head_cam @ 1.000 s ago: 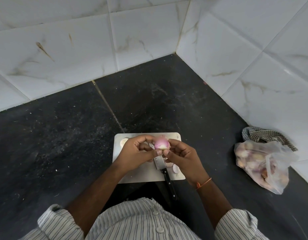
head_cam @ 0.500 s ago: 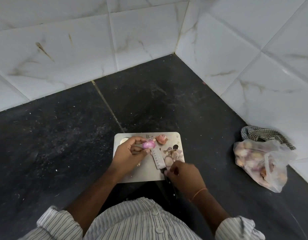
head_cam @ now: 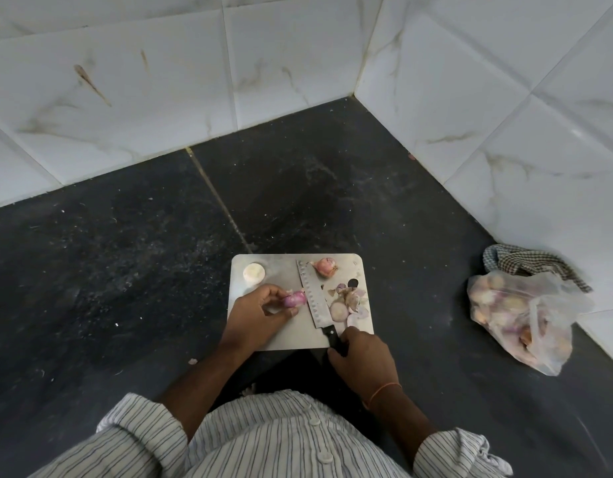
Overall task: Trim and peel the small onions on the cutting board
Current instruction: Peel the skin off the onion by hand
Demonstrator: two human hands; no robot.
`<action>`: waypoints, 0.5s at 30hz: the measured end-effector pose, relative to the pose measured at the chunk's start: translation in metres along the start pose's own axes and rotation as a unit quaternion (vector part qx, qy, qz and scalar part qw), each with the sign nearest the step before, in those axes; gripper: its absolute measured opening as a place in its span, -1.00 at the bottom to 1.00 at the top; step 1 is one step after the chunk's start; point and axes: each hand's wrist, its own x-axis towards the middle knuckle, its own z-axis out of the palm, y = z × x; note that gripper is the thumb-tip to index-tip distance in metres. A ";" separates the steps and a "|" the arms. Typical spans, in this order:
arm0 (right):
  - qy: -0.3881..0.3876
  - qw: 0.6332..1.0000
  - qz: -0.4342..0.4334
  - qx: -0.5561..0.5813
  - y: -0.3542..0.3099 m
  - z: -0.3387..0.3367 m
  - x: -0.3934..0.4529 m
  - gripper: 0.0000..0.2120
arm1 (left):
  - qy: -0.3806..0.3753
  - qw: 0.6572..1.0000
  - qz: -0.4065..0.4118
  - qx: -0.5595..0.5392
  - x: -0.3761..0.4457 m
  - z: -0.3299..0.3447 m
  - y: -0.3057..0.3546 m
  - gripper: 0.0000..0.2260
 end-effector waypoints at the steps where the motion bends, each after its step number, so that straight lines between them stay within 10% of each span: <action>1: -0.003 1.000 0.001 0.002 0.000 0.001 -0.001 -0.70 | -0.004 1.000 -0.001 0.001 0.000 0.000 0.000 -0.76; 8: 0.080 0.988 -0.042 0.124 -0.004 -0.014 0.002 -0.65 | -0.071 0.997 0.017 -0.033 -0.002 0.001 0.004 -0.77; 15: -0.074 0.857 -0.124 0.494 -0.021 -0.045 0.010 -0.61 | -0.198 0.961 0.040 -0.189 -0.006 -0.006 0.024 -0.78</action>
